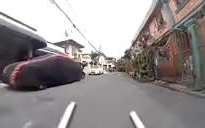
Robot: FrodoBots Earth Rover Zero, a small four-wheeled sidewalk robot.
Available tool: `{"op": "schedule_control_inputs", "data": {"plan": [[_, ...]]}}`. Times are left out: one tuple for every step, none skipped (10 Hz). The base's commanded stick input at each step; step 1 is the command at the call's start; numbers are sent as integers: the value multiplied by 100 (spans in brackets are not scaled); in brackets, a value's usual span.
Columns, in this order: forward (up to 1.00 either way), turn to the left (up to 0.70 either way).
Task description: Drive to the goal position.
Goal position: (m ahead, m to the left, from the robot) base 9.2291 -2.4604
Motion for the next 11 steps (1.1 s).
{"op": "schedule_control_inputs", "data": {"plan": [[85,-25],[85,0],[85,0],[85,0],[85,0],[85,0],[85,0],[85,0],[85,0],[85,0],[85,0]]}}
